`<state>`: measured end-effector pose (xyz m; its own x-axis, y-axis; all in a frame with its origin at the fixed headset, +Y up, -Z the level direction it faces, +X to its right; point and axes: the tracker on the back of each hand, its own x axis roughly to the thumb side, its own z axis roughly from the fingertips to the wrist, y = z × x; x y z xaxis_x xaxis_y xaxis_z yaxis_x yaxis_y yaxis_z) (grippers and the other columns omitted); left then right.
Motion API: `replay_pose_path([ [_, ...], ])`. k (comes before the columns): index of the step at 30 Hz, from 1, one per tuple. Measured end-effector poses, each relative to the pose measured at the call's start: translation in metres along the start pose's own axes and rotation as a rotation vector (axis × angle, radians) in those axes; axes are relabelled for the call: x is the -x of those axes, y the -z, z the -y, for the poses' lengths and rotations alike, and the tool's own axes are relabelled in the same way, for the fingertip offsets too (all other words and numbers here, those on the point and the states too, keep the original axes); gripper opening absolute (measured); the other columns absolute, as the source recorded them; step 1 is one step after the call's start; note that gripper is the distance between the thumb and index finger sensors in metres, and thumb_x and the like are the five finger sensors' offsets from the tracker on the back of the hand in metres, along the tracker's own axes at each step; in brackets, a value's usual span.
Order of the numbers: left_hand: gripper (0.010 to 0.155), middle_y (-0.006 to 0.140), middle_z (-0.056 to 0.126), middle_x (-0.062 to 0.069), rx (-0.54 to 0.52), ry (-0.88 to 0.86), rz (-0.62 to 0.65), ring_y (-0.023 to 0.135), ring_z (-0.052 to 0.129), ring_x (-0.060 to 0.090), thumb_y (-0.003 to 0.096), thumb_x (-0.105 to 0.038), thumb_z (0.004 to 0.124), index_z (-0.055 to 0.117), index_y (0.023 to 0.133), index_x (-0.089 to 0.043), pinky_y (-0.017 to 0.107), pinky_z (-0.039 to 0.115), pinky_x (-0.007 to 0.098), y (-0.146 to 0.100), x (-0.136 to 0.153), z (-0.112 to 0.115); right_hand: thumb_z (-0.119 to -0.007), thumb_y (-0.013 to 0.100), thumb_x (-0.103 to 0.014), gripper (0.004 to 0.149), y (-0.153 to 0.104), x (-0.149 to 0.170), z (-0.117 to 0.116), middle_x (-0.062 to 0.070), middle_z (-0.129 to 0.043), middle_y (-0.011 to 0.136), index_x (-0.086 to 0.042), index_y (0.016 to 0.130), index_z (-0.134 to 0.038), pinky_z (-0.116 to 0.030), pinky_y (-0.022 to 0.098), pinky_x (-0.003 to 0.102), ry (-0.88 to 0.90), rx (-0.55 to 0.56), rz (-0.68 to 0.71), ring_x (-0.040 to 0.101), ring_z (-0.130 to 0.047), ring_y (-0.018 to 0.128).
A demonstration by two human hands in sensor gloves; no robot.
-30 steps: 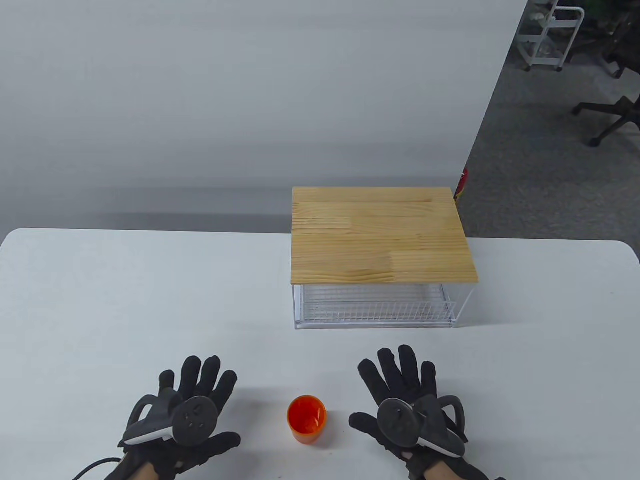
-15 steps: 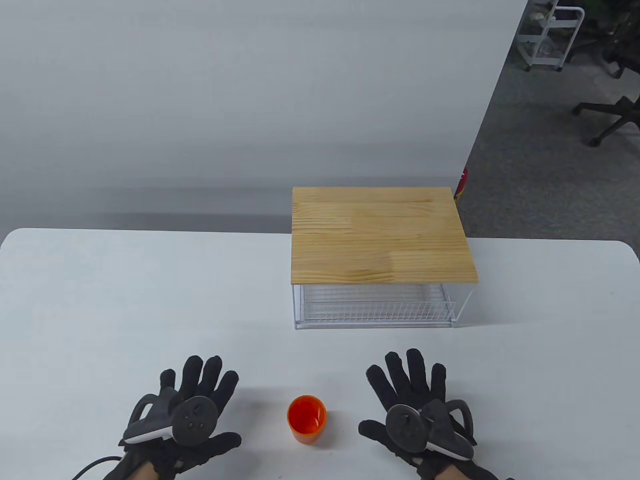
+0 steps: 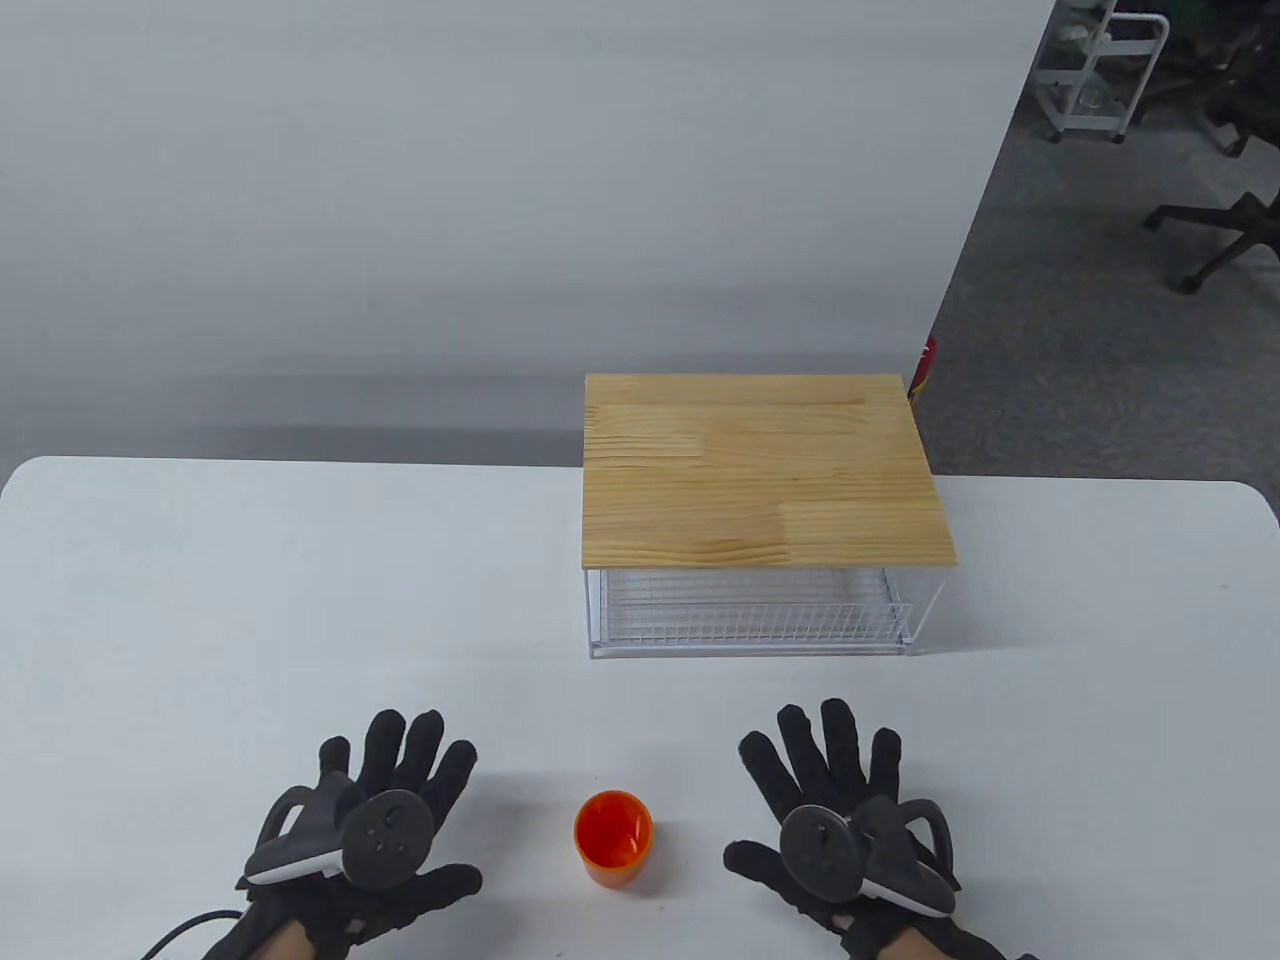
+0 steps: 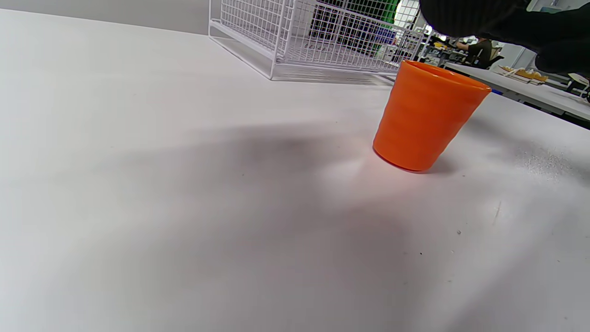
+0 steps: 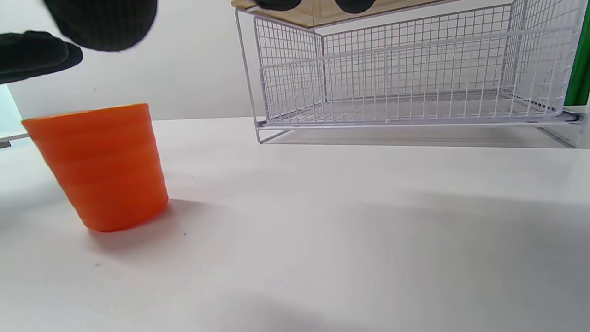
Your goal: Take the cup out of the mesh sliding drawer
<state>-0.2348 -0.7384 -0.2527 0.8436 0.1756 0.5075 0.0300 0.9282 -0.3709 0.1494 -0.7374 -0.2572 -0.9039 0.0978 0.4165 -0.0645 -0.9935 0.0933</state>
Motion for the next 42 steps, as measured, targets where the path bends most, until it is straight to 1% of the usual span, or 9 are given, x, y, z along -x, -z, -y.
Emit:
replay_pose_path([
  [20, 0.101, 0.106, -0.015, 0.030, 0.015, -0.011, -0.004, 0.090, -0.014, 0.064, 0.0530, -0.071, 0.054, -0.005, 0.110, -0.013, 0.050, -0.002, 0.084, 0.0003, 0.0008, 0.0003, -0.057, 0.046, -0.075, 0.092, 0.0004, 0.0013, -0.0014, 0.027, -0.018, 0.122, -0.022, 0.115, -0.025, -0.010, 0.059, 0.086, 0.019, -0.014, 0.003, 0.061, -0.004, 0.101],
  [42, 0.101, 0.106, -0.016, 0.030, 0.016, -0.014, -0.001, 0.091, -0.014, 0.064, 0.0529, -0.071, 0.054, -0.006, 0.110, -0.013, 0.049, -0.002, 0.084, 0.0010, 0.0012, 0.0003, -0.057, 0.046, -0.075, 0.092, 0.0006, 0.0015, -0.0019, 0.027, -0.018, 0.122, -0.022, 0.115, -0.026, -0.008, 0.057, 0.086, 0.013, -0.027, -0.002, 0.061, -0.002, 0.100],
])
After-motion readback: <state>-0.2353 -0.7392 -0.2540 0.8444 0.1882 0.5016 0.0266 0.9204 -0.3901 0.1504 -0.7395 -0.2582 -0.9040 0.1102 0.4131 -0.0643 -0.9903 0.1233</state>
